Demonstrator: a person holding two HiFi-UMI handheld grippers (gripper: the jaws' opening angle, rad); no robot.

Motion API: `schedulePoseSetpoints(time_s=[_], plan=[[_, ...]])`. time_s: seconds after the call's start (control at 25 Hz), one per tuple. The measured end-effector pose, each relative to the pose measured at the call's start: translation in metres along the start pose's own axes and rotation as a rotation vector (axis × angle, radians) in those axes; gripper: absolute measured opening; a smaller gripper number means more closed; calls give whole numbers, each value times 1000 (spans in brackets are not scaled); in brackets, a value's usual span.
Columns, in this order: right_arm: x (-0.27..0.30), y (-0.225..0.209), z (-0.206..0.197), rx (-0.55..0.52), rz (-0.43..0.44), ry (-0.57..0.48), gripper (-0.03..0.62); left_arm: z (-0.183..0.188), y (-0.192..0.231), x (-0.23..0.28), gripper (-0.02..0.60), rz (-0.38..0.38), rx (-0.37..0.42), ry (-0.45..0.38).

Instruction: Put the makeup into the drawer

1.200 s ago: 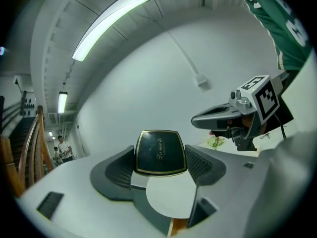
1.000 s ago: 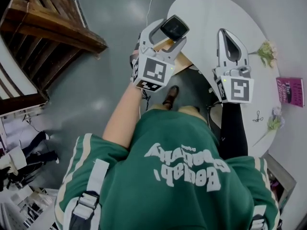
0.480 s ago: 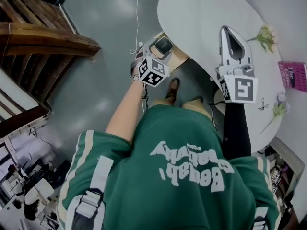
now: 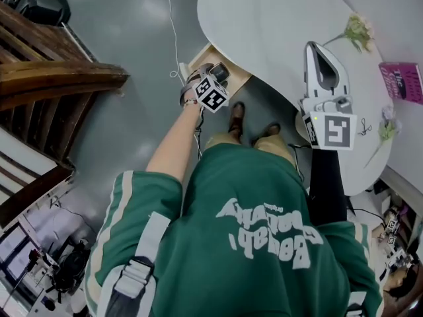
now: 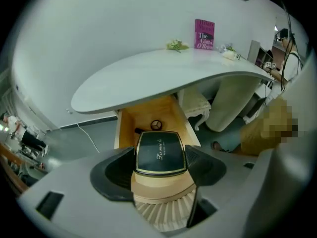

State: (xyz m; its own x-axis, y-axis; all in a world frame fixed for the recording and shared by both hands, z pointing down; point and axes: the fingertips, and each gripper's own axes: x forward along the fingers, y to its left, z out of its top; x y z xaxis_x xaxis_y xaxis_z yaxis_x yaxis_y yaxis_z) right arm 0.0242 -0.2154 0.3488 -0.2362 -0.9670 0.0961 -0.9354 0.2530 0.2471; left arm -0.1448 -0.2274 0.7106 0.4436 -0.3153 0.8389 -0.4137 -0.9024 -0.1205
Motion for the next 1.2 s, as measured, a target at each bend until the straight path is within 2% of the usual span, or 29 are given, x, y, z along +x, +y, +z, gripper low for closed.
schedulePoseSetpoints(time_s=[0.16, 0.28, 0.6, 0.68, 0.8, 1.0, 1.2], plan=[[-13, -15, -9, 11, -56, 23, 9, 2, -13, 25, 350, -57, 176, 52], [-22, -25, -21, 12, -81, 52, 9, -4, -17, 41, 350, -87, 264, 100], [-42, -40, -38, 0, -148, 106, 9, -37, -41, 70, 350, -159, 580, 237], [-43, -42, -38, -1, -162, 104, 9, -42, -44, 73, 350, -176, 601, 267], [-39, -39, -34, 12, -168, 90, 9, -49, -45, 76, 350, -198, 583, 315], [-37, -31, -38, -2, -149, 108, 9, -76, -47, 82, 350, -251, 559, 461], [-34, -32, -35, -3, -160, 102, 9, -81, -45, 84, 350, -275, 502, 495]])
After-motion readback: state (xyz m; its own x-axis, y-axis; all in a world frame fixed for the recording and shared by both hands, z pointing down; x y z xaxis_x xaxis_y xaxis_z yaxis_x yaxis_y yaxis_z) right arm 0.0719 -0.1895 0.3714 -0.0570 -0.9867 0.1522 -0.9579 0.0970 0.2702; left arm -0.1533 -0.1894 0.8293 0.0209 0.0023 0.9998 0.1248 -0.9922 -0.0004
